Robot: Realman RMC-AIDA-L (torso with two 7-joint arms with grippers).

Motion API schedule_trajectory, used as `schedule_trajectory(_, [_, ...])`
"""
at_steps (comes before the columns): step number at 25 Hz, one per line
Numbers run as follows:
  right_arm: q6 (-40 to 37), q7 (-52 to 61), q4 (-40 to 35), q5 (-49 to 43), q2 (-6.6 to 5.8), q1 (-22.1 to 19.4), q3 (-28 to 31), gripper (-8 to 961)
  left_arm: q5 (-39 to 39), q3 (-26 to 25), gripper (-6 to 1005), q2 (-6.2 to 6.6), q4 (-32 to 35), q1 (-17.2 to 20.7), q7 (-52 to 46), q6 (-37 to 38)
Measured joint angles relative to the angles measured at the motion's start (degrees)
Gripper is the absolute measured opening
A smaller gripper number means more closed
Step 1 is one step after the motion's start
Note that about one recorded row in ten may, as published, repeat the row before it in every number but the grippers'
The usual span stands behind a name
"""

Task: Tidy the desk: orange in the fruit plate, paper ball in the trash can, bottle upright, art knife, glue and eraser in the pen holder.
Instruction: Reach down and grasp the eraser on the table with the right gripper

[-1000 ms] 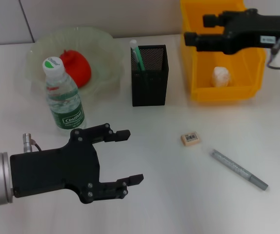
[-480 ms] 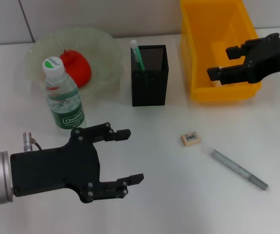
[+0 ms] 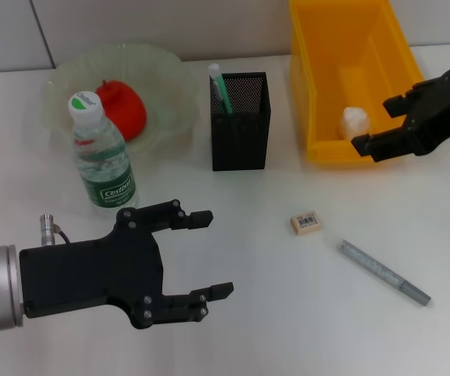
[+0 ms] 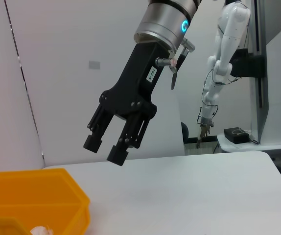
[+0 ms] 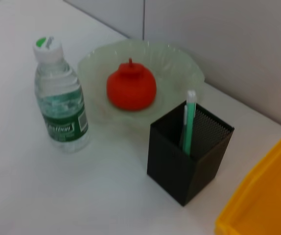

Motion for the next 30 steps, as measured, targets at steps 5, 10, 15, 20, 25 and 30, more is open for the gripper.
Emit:
schedule_trajectory(5, [-4.98,1.61,-0.54,-3.38,-0.13,3.14,-0.22,722,0.00,0.01,785,-0.02,0.00,0.00,0.00,0.00])
schedule_trajectory(10, [-8.75,2.46,2.55,-7.35,-0.02,7.22,-0.28,722,-0.01,0.10,785,-0.08,0.00,-0.05,0.07,0.00])
schedule_trajectory(15, [-9.52,2.83,8.45,-9.47,-0.13,10.66,-0.33,722,0.00,0.12,785,-0.09,-0.05,-0.14,0.09,0.00])
schedule_trajectory(20, [-9.71,2.78,13.97,-11.35,-0.16,13.69,-0.76,721,0.00,0.19,785,-0.09,-0.09,-0.18,0.09,0.03])
schedule_trajectory(25, [-9.28,2.75,17.60,-14.93,-0.18,16.25,-1.62,721,0.00,0.19,785,-0.08,-0.24,-0.18,0.21,0.09])
schedule_trajectory(30, [-8.63,2.98,21.16,-16.78,-0.10,18.28,-3.84,721,-0.02,0.54,785,-0.14,-0.87,-0.25,1.14,0.09])
